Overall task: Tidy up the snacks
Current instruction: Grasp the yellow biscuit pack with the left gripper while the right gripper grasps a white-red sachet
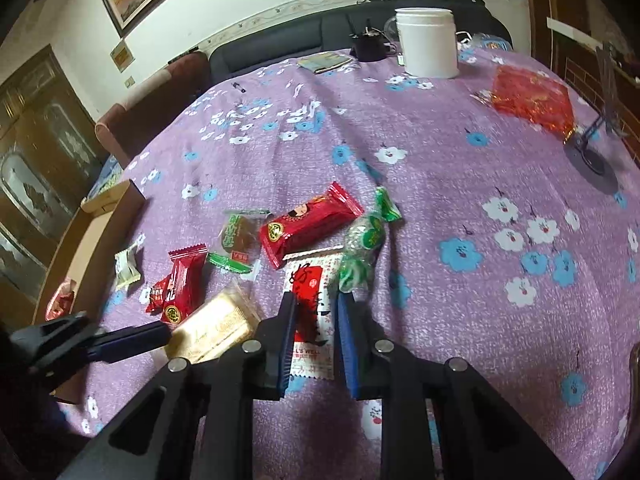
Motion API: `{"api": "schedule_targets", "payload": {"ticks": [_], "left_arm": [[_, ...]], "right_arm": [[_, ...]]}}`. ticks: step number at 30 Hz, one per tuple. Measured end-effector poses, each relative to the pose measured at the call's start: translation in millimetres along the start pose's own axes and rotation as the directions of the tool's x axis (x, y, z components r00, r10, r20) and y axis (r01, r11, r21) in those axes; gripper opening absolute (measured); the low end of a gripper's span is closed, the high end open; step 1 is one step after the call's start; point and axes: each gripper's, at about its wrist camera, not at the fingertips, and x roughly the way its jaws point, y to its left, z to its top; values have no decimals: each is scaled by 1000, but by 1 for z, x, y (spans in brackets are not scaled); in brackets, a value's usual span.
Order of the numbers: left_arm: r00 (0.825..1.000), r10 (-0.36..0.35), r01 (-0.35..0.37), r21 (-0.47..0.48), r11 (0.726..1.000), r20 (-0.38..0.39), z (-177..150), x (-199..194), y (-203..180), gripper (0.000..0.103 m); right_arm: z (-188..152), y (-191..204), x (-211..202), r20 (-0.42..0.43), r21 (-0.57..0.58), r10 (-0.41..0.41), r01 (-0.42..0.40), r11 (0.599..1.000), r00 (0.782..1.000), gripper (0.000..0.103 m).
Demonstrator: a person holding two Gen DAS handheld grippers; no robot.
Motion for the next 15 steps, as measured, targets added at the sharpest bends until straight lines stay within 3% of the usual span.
{"api": "schedule_targets", "payload": {"ticks": [6, 8, 11, 15], "left_arm": [[997, 82, -83, 58, 995, 16, 5, 18, -5, 50], [998, 59, -60, 68, 996, 18, 2, 15, -9, 33], [997, 71, -72, 68, 995, 16, -7, 7, -13, 33], [999, 27, -27, -7, 1000, 24, -20, -9, -1, 33]], "right_arm": [[1, -3, 1, -5, 21, 17, -16, 1000, 1000, 24], [1, -2, 1, -2, 24, 20, -20, 1000, 1000, 24], [1, -1, -3, 14, 18, 39, -39, 999, 999, 24], [-1, 10, -10, 35, -22, 98, -97, 995, 995, 20]]}}
